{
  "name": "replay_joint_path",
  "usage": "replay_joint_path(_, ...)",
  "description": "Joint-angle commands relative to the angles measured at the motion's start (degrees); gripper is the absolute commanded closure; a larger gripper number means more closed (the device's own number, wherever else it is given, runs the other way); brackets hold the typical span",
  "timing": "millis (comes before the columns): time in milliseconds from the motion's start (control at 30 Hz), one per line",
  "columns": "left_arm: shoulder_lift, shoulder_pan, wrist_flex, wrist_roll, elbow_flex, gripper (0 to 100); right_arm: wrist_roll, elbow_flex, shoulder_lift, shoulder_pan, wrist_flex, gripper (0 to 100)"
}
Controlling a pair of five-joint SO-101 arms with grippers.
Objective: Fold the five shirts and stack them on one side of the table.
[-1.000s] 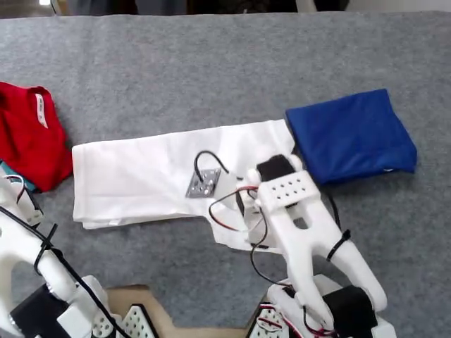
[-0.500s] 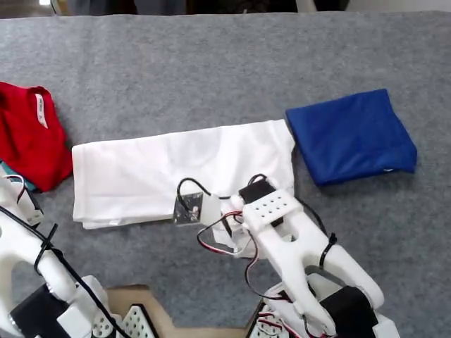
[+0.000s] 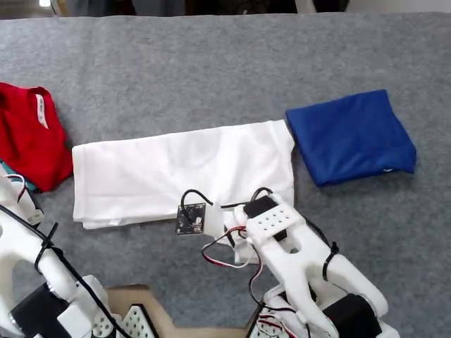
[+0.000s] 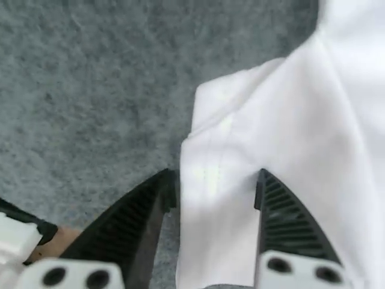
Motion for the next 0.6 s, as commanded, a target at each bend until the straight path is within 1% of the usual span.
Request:
replay_joint_path(0, -1.67, 0.4, 0.26, -0.62, -2.77, 97, 0.35, 1.8, 0.13, -0.7, -0.97, 84.8)
replay_joint_path(100, -1.67, 0.4, 0.18, -0.62, -2.77, 97, 0.35, 1.8, 0.13, -0.7, -0.97, 92.2)
replay_joint_path(300, -1.67, 0.48, -0.09, -0.62, -2.77, 97, 0.35, 1.19, 0.13, 0.97, -1.76, 93.3)
replay_joint_path(400, -1.67, 0.48, -0.09, -0.53, -2.77, 97, 0.35, -0.75, 0.13, 3.52, -2.37, 98.6)
replay_joint_path(567, -1.67, 0.57, -0.18, -0.44, -2.77, 97, 0.35, -7.96, 0.13, 5.54, 2.37, 98.5)
